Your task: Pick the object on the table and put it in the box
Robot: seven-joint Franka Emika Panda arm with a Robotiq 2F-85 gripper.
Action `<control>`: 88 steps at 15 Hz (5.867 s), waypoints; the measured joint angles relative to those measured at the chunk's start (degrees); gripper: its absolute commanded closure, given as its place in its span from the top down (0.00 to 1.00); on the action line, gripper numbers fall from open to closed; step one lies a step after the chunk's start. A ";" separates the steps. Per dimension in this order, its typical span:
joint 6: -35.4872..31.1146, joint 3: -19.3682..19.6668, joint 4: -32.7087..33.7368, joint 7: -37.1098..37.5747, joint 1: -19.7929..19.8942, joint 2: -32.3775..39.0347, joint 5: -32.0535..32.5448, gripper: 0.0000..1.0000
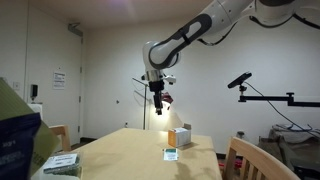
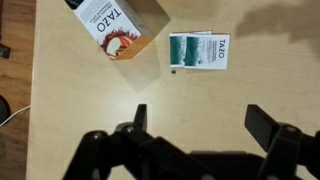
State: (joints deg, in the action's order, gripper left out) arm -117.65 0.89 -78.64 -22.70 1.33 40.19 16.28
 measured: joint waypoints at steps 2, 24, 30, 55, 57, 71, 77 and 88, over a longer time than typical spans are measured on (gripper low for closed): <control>0.57 -0.58 0.49 -2.27 -0.31 1.44 0.06 1.00; 12.17 -3.01 9.71 -9.65 0.31 15.45 -1.76 1.00; 12.11 -3.46 12.74 -9.63 3.52 22.34 -6.66 1.00; 7.83 -3.56 21.65 -8.29 5.58 28.57 -8.80 1.00; 6.78 -3.56 21.66 -8.14 6.20 28.55 -8.95 1.00; 2.54 -5.51 17.03 -6.35 7.81 24.82 -9.02 1.00; 2.79 -6.48 15.88 -6.37 7.49 24.85 -9.44 1.00; 2.88 -5.39 13.36 -1.53 8.66 24.34 -11.88 1.00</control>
State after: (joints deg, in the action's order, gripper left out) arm -114.77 -4.50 -65.28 -24.22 9.99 64.53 4.40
